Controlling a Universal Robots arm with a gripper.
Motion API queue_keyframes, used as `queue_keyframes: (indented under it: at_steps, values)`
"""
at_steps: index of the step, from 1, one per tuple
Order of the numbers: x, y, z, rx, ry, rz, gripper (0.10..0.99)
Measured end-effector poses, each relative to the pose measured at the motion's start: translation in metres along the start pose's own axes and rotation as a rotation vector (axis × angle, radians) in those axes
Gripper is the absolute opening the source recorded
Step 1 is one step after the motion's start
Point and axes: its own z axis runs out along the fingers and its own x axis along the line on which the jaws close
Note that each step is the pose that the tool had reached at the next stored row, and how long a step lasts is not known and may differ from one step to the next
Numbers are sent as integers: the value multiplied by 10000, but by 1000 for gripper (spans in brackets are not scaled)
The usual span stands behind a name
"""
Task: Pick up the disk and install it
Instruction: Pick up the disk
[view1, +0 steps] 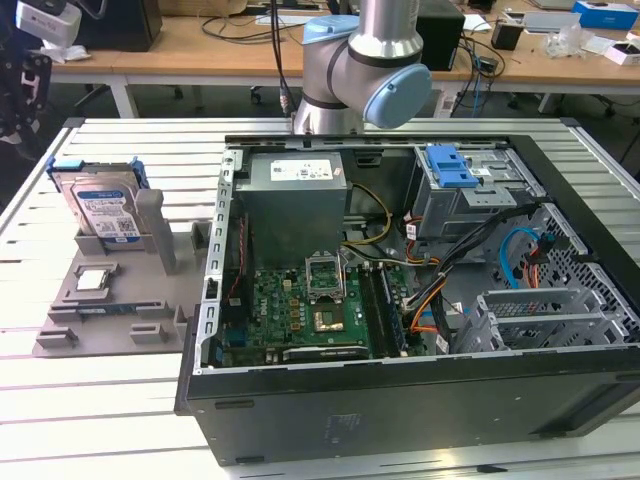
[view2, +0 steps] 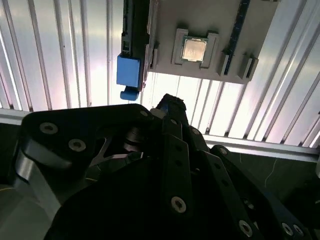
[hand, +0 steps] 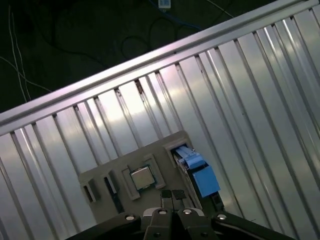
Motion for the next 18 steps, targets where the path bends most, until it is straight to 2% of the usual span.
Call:
queue_keyframes:
  at_steps: [18]
  values:
    - [0, 0, 0, -50, 82, -2326, 106]
